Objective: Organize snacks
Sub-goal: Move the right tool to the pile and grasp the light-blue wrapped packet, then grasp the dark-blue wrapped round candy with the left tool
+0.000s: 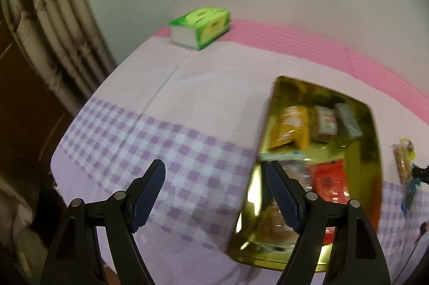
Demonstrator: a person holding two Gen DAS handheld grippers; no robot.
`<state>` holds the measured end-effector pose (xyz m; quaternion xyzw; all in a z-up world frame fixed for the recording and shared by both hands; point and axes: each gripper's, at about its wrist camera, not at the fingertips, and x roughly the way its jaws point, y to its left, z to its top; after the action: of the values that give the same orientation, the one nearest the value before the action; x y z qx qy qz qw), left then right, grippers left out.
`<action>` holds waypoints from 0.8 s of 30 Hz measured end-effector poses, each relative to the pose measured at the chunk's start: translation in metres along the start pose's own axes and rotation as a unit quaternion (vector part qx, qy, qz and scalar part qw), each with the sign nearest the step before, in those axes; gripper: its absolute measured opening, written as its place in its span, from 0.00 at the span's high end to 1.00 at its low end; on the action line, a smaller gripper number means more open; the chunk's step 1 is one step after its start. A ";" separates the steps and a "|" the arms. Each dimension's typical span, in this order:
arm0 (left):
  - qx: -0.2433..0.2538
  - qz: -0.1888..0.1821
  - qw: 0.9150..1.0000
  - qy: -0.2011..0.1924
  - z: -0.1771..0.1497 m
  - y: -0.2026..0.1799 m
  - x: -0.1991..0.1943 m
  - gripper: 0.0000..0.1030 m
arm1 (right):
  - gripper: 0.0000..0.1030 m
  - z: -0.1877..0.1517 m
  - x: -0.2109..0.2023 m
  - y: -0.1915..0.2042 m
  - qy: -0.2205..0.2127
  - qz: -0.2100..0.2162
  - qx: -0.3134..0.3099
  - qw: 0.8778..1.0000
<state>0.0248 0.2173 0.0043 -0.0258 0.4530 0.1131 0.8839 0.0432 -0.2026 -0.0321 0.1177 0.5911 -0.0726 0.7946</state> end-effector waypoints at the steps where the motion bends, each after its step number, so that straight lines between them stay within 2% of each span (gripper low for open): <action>1: 0.010 -0.008 1.000 -0.012 -0.001 -0.008 -0.006 0.24 | 0.74 -0.004 0.000 -0.001 -0.009 -0.006 -0.015 1.000; 3: 0.027 -0.026 0.999 -0.022 -0.002 -0.021 -0.014 0.24 | 0.75 -0.013 -0.002 -0.004 -0.040 0.001 -0.045 0.998; 5: 0.055 -0.044 0.997 -0.028 -0.004 -0.039 -0.022 0.24 | 0.75 -0.020 -0.005 -0.009 -0.067 -0.009 -0.069 0.995; 9: 0.120 -0.084 0.988 -0.044 -0.013 -0.085 -0.043 0.24 | 0.75 -0.026 -0.006 -0.027 -0.112 -0.019 -0.084 0.990; 11: 0.145 -0.118 0.981 -0.043 -0.018 -0.110 -0.052 0.24 | 0.75 -0.028 -0.007 -0.041 -0.131 -0.022 -0.082 0.988; 13: 0.168 -0.168 0.971 -0.030 -0.021 -0.138 -0.060 0.24 | 0.75 -0.026 -0.007 -0.057 -0.147 -0.028 -0.077 0.986; 16: 0.190 -0.211 0.959 -0.016 -0.025 -0.176 -0.064 0.24 | 0.75 -0.027 -0.009 -0.079 -0.162 -0.041 -0.079 0.983; 22: 0.244 -0.239 0.940 -0.002 -0.047 -0.245 -0.050 0.24 | 0.75 -0.024 -0.006 -0.104 -0.181 -0.051 -0.087 0.978; 24: 0.250 -0.245 0.937 0.006 -0.055 -0.258 -0.045 0.24 | 0.75 -0.024 -0.006 -0.108 -0.183 -0.053 -0.087 0.978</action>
<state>0.0133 -0.0494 -0.0062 0.0856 0.4512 -0.2241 0.8596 -0.0077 -0.3001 -0.0438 0.0008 0.4449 -0.0833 0.8917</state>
